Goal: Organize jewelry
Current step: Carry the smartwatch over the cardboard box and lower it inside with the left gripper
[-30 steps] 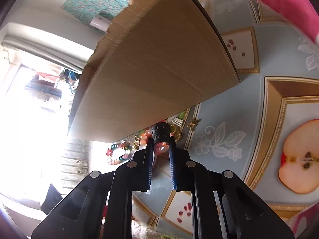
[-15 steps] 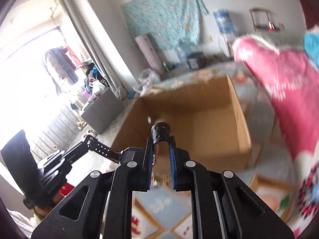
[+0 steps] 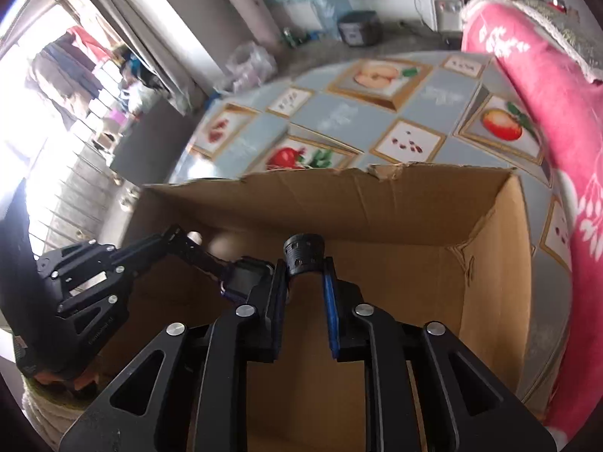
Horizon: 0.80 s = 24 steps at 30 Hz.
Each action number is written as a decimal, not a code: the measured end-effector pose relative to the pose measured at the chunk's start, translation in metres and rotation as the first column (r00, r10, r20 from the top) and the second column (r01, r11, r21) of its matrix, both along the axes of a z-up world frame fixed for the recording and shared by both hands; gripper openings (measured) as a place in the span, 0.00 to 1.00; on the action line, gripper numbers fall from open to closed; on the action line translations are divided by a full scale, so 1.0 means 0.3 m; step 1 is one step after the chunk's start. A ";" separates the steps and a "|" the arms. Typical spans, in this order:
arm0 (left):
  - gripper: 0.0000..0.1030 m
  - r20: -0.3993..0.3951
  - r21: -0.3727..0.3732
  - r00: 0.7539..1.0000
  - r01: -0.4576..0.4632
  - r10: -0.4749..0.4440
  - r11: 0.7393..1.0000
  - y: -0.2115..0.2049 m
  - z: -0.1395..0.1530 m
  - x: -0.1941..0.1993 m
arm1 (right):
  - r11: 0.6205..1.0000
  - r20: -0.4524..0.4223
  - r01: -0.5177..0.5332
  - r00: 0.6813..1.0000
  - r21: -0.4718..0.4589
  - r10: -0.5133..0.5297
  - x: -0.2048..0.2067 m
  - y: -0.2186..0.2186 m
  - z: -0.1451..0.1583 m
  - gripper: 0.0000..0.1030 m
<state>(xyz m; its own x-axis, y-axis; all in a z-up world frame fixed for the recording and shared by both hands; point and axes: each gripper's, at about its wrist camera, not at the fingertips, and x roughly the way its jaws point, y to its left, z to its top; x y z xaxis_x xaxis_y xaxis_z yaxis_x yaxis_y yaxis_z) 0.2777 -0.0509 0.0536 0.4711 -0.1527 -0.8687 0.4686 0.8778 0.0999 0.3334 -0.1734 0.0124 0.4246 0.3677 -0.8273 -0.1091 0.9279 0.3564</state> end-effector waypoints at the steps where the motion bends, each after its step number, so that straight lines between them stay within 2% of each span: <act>1: 0.05 -0.019 0.005 1.000 -0.011 0.011 1.000 -0.001 -0.017 0.017 | 1.000 -0.015 -0.004 1.000 -0.015 0.004 0.018 -0.001 -0.010 0.28; 2: 0.05 -0.023 0.004 1.000 -0.013 0.013 1.000 0.002 -0.030 0.020 | 1.000 -0.023 -0.005 1.000 -0.026 0.004 0.026 -0.006 -0.013 0.34; 3: 0.05 -0.030 0.009 0.999 -0.009 0.009 1.000 -0.001 -0.038 0.029 | 1.000 -0.031 0.001 1.000 -0.031 -0.001 0.027 -0.017 -0.012 0.35; 5: 0.18 -0.048 0.022 0.999 -0.013 0.014 1.000 -0.003 -0.049 0.040 | 0.999 -0.013 0.012 1.000 -0.037 -0.013 0.017 -0.041 0.016 0.34; 6: 0.28 -0.048 0.016 0.999 -0.020 0.021 1.000 0.000 -0.047 0.043 | 1.000 -0.003 0.008 1.000 -0.031 -0.008 0.008 -0.048 0.026 0.34; 10: 0.42 -0.019 -0.019 0.999 -0.037 0.037 0.999 0.014 -0.004 0.025 | 0.999 0.041 0.020 0.999 -0.025 -0.019 -0.043 -0.088 0.081 0.34; 14: 0.59 0.048 -0.086 0.997 -0.054 0.058 0.995 0.075 0.085 -0.056 | 0.996 0.130 0.073 0.989 -0.059 -0.065 -0.128 -0.144 0.156 0.47; 16: 0.75 0.082 -0.139 0.993 -0.074 0.086 0.988 0.125 0.125 -0.110 | 0.992 0.177 0.115 0.979 -0.055 -0.103 -0.192 -0.189 0.190 0.55; 18: 0.82 0.099 -0.221 0.986 -0.108 0.133 0.969 0.196 0.149 -0.167 | 0.987 0.198 0.156 0.969 -0.028 -0.148 -0.248 -0.242 0.196 0.59; 20: 0.83 0.071 -0.289 0.980 -0.157 0.185 0.944 0.256 0.135 -0.205 | 0.978 0.181 0.211 0.961 0.010 -0.209 -0.299 -0.306 0.165 0.62; 21: 0.83 0.035 -0.322 0.978 -0.182 0.204 0.929 0.283 0.112 -0.217 | 0.974 0.162 0.223 0.961 0.030 -0.225 -0.308 -0.325 0.144 0.62; 22: 0.83 -0.041 -0.365 0.977 -0.211 0.211 0.907 0.308 0.069 -0.224 | 0.970 0.107 0.234 0.965 0.069 -0.240 -0.311 -0.351 0.096 0.62; 24: 0.83 -0.161 -0.440 0.968 -0.247 0.194 0.864 0.329 0.007 -0.231 | 0.967 0.011 0.209 0.977 0.148 -0.213 -0.298 -0.360 0.025 0.62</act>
<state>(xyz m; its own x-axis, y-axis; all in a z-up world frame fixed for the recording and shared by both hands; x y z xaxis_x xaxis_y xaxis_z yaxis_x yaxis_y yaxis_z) 0.2085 0.0477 0.0557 0.4470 -0.4443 -0.7764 0.2424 0.8956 -0.3730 0.2440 -0.2814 0.0200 0.5265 0.3827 -0.7592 0.0723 0.8696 0.4884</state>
